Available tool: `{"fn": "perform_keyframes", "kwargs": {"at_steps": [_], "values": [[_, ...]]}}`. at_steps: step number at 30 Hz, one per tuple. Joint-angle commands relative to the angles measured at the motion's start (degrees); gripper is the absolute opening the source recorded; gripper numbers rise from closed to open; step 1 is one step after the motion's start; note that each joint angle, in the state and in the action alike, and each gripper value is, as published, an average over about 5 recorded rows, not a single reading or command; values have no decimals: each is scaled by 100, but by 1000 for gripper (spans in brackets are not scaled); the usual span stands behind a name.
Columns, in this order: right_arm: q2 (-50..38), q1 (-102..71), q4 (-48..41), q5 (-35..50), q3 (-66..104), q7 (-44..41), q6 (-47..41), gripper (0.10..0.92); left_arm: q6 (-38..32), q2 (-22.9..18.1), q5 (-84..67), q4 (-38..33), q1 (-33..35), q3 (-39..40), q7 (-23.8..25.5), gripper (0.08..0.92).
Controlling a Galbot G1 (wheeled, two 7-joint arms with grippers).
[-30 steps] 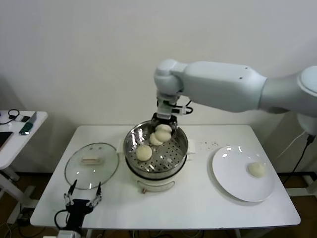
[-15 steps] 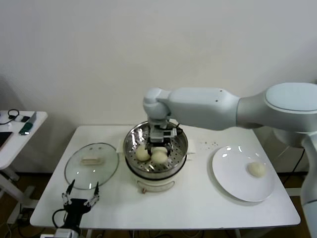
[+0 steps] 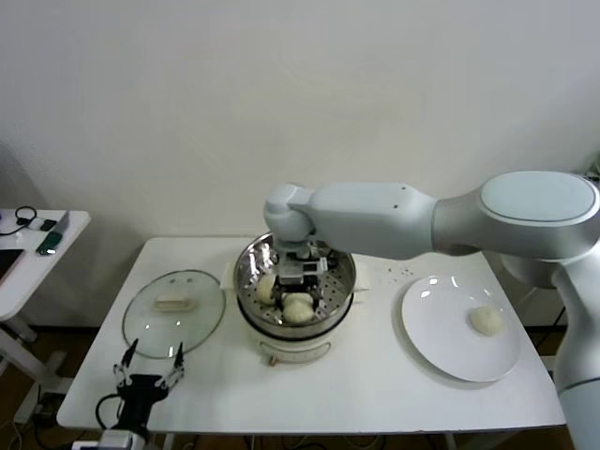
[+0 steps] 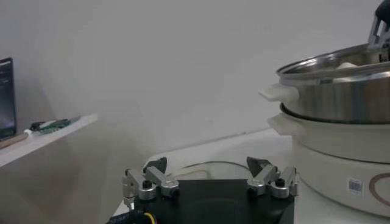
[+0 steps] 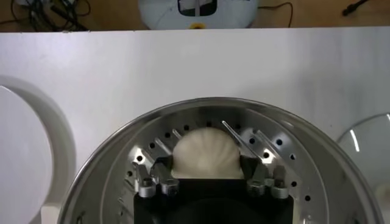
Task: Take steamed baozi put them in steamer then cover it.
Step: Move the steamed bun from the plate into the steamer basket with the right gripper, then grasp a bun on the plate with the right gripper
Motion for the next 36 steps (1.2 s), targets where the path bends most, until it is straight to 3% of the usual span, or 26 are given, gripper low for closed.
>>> {"fn": "perform_keyframes", "kwargs": {"at_steps": [1,7,19,30,36], "values": [[13,-80,-8,-24,23,-11,-24,773,-7,0,-31,3,2,-9,-1,823],[-39,-65,-36,-97,146,-31,62,820,-6,-11,-27,-4,-3,-8,-6,823],[-817,443,69,186,568,-62,-16,823,-9,-4,-16,-27,15,-5,-11,823],[-2795,1041,-76,1692,-30,65,-1826,823,-30,14,-30,-147,48,24,-8,823],[-3850,724,-158,1740,27,204,-2388,823,-52,7,-58,-152,53,33,-7,823]]}}
